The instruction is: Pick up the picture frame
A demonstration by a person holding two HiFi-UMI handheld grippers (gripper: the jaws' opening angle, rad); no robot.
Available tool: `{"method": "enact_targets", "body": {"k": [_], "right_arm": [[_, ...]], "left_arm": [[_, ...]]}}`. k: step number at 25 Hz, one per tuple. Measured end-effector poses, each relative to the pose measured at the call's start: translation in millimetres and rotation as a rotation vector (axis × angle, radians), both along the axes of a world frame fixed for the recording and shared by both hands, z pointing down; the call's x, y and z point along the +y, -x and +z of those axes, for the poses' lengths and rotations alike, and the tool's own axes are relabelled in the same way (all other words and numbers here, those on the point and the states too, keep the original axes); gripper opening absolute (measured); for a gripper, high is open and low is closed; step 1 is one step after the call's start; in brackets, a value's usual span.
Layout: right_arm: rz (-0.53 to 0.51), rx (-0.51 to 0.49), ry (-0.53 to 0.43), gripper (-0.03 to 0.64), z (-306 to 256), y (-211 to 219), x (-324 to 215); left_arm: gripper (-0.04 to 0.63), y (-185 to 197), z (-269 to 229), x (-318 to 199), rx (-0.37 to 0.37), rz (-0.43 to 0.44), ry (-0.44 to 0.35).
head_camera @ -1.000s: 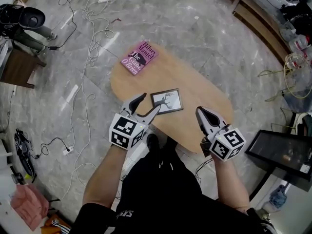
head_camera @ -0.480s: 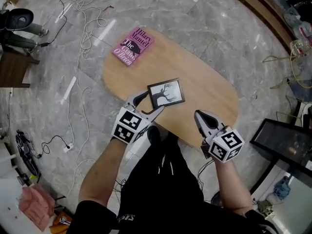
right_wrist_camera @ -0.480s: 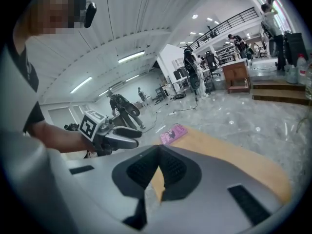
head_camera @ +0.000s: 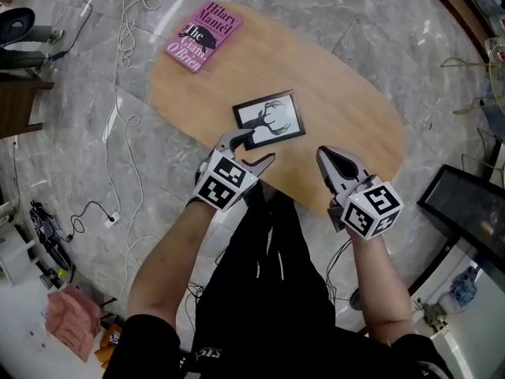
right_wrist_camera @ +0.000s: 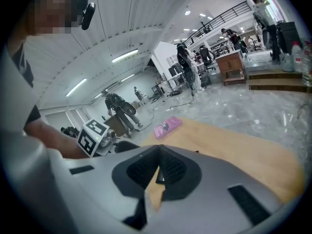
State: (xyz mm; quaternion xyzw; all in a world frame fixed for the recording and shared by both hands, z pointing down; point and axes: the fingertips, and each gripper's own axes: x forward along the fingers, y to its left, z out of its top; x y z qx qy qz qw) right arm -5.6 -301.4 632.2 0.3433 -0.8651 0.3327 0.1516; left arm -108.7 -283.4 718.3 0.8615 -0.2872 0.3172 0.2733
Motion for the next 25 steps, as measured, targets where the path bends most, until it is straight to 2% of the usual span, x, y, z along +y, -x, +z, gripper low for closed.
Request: {"method": "enact_targets", "body": {"k": [6,11,14,19,25], "right_arm": [[0.016,-0.002,0.032,0.006,42,-11,2],[0.012,0.019,0.092,0.006,81,-20,18],[0.014,0.031,0.117,0.006,94,-22,26],[0.014,0.029,0.145,0.006,110,-22,38],[0.029,0.028,0.16,0.006,131,-26,40]], "left_arm": [[0.273,-16,68,13,-0.046,0.077,0.046],[0.258,-22,116,19,-0.061,0.082,0.1],[0.255,-23,135,24,-0.067,0.086,0.13],[0.255,-23,165,30,-0.139,0.151,0.136],[0.235,-31,188,20,-0.151,0.165,0.144]]}}
